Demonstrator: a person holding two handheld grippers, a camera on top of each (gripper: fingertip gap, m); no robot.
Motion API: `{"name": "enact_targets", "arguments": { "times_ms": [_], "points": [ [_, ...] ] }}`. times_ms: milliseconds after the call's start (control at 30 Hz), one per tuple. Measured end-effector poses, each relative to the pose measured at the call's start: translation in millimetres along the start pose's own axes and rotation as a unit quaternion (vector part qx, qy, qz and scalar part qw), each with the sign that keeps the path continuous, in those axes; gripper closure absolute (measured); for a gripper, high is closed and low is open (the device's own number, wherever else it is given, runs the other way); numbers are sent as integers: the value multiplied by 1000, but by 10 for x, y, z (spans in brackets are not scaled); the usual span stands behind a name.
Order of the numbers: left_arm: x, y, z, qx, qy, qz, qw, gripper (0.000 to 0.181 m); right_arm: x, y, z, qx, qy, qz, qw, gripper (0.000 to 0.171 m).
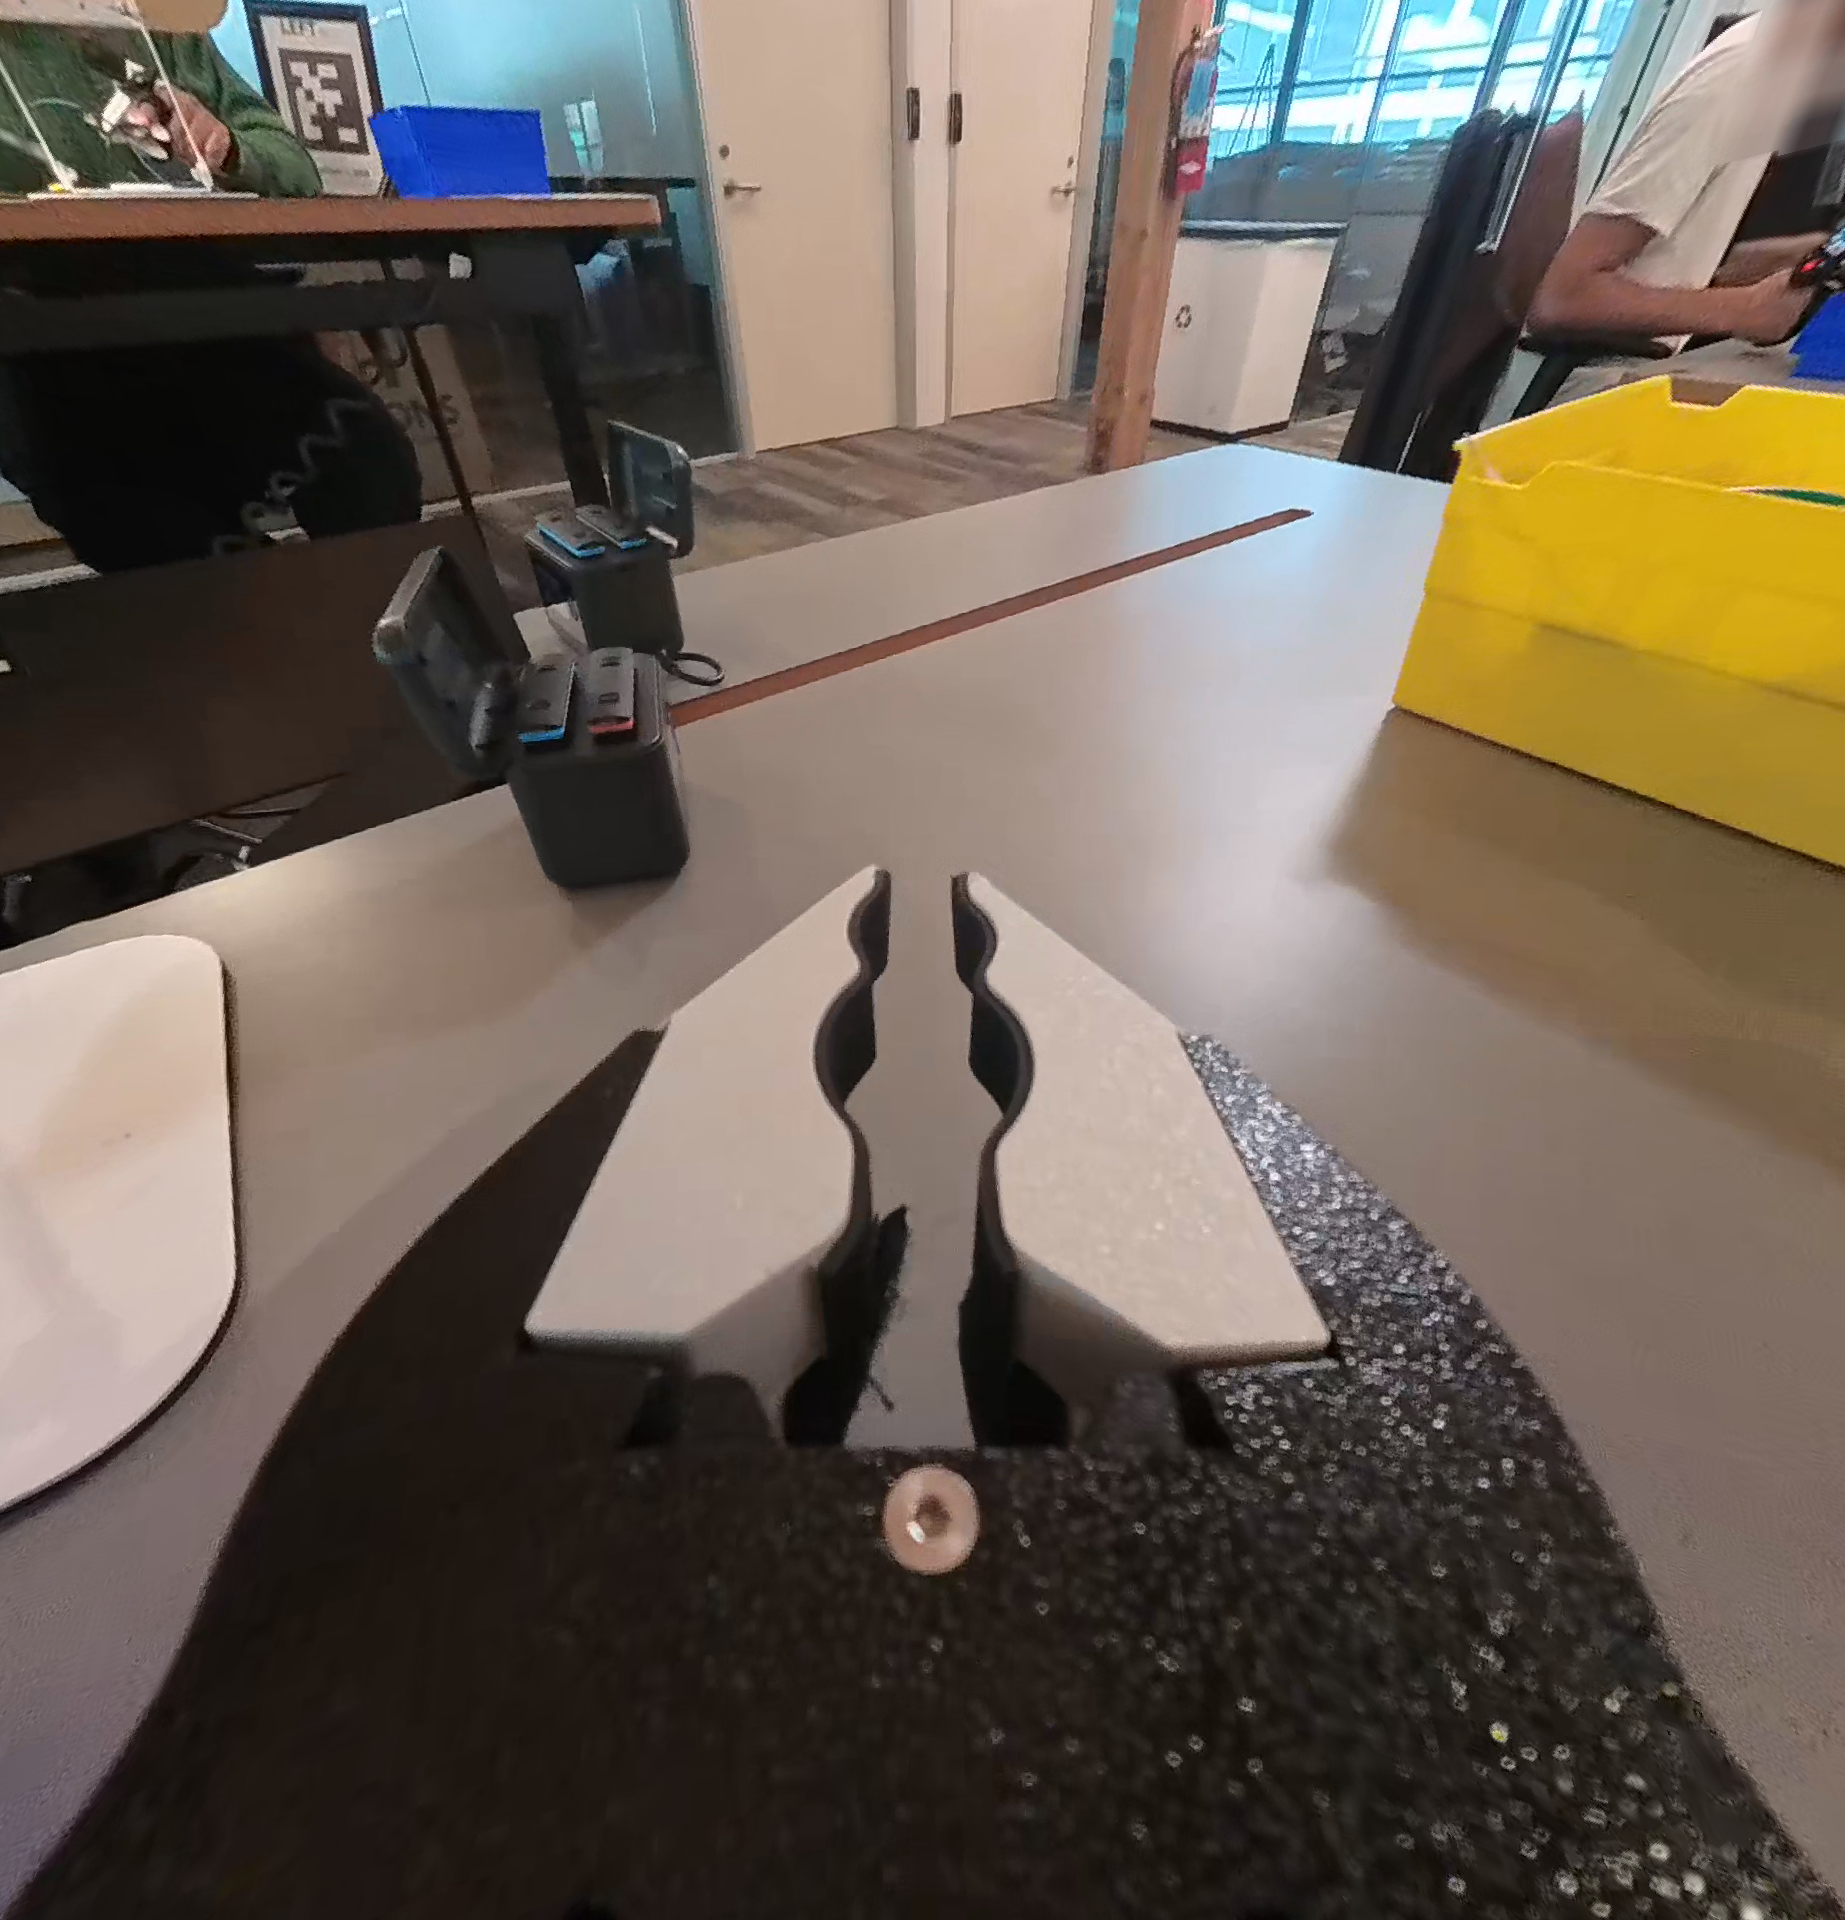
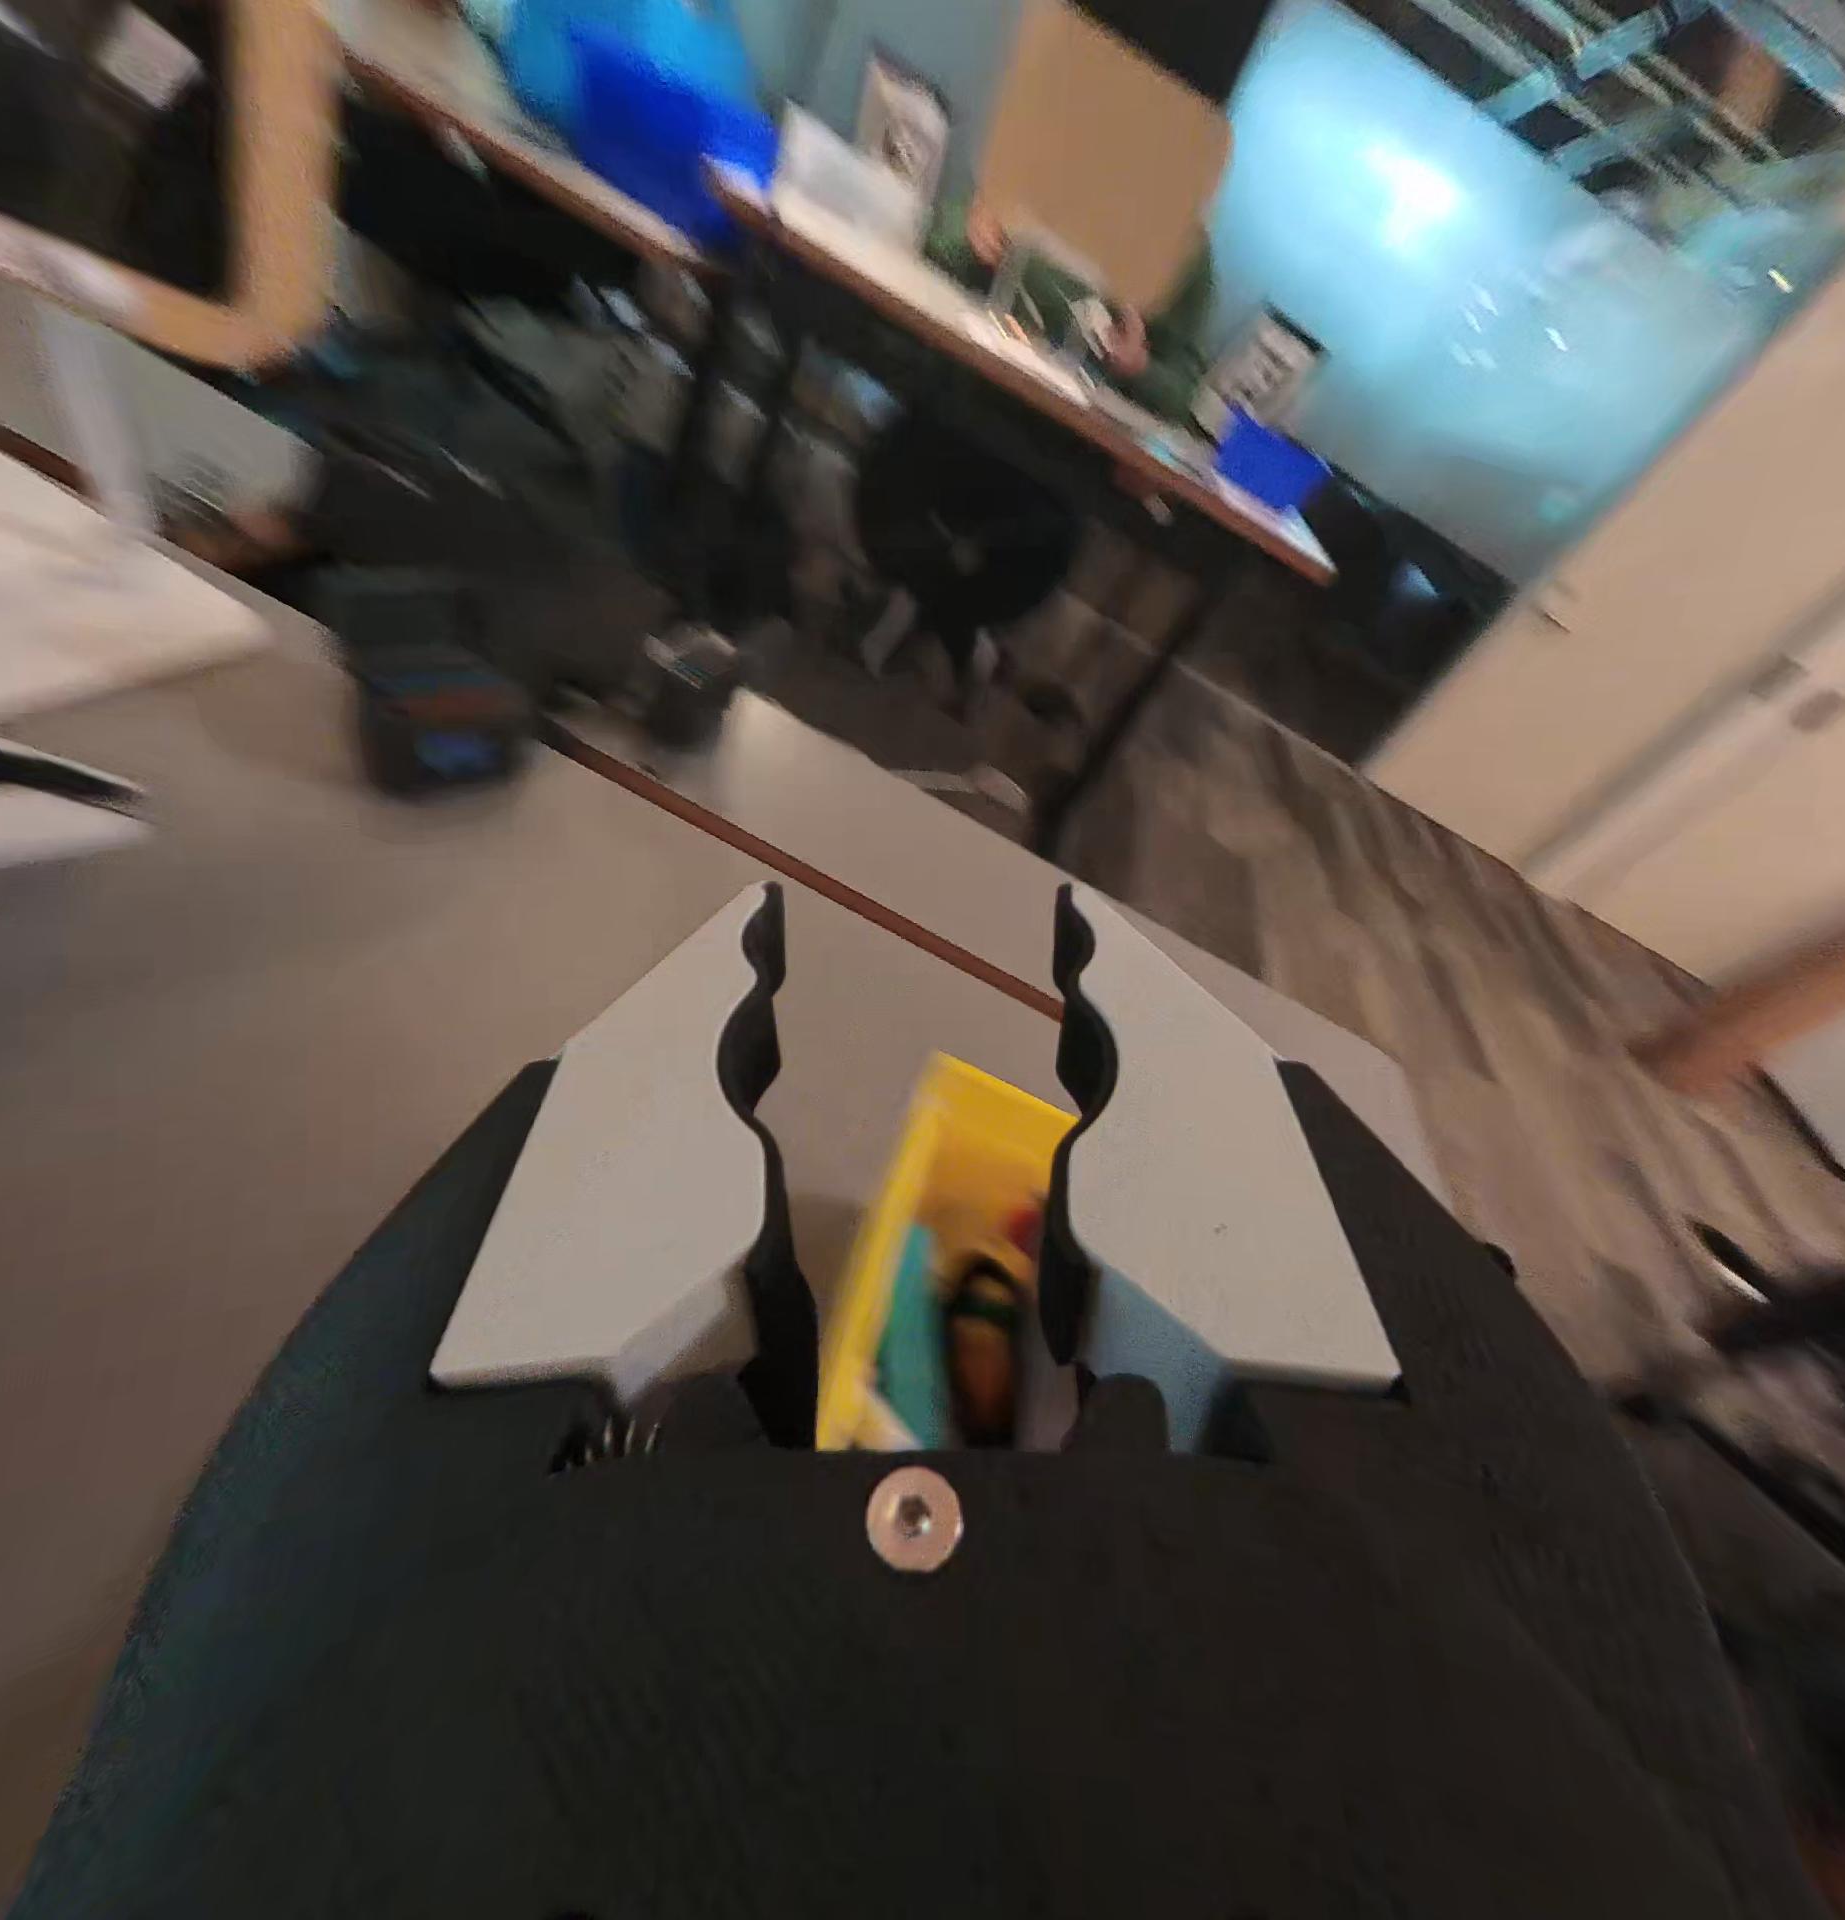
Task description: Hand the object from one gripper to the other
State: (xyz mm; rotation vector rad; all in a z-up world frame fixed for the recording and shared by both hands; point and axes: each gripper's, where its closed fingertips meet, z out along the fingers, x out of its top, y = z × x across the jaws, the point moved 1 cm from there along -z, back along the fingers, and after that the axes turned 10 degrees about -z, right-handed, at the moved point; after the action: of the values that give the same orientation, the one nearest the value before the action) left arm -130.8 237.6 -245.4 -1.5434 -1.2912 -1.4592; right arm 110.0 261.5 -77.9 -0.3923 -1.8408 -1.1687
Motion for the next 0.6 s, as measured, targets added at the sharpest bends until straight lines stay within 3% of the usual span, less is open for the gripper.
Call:
{"name": "enact_targets", "arguments": {
  "times_ms": [167,367,600],
  "points": [
    [-5,6,5,2,-1,5,1000,172,-58,-696,77,-86,166,47,981,131],
    [-13,3,12,4,-3,8,1000,172,-416,-1362,357,-53,171,81,980,133],
    [-15,0,17,4,-4,8,1000,176,-472,-1420,380,-49,186,57,980,137]
  ]
}}
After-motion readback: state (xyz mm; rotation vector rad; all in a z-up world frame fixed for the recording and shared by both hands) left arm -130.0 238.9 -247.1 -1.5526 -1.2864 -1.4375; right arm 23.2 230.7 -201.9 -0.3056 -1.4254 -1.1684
